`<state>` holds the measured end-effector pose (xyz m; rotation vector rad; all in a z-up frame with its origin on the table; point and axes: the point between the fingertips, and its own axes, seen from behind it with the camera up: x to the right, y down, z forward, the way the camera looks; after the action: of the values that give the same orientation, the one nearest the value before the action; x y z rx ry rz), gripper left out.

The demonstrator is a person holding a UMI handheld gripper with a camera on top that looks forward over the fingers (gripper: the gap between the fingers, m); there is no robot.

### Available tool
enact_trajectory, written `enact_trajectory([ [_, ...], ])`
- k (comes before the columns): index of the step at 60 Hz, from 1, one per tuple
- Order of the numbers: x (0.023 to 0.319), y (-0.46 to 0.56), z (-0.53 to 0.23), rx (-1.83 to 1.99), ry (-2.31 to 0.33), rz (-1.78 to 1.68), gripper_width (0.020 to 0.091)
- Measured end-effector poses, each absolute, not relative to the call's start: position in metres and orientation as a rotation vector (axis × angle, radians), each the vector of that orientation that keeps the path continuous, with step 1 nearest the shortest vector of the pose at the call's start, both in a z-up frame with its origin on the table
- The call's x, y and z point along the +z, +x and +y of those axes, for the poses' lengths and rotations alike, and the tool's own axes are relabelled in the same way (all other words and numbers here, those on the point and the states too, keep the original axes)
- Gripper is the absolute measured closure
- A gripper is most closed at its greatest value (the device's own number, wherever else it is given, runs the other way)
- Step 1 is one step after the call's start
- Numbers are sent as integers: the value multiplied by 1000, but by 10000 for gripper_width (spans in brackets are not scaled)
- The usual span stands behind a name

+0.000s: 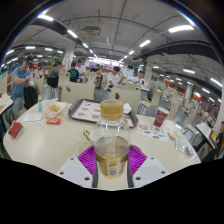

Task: Pour water

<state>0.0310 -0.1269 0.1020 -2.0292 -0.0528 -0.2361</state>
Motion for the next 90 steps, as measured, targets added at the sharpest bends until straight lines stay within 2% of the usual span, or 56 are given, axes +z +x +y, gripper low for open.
enact_trajectory([
  [7, 126, 74, -109, -446, -2030, -143, 713],
  [17, 145, 134, -71, -883, -2000, -399, 713],
  [29, 159, 148, -19, -1404, -1743, -924, 713],
  [42, 143, 132, 13, -1723, -1409, -1375, 715],
  [52, 124, 128, 15, -1746, -1339, -1505, 714],
  [63, 130, 128, 12, -1557, -1480, -1351, 714],
  [78, 161, 125, -6, -869, -1805, -710, 714],
  [90, 132, 125, -18, -314, -1981, -206, 714],
])
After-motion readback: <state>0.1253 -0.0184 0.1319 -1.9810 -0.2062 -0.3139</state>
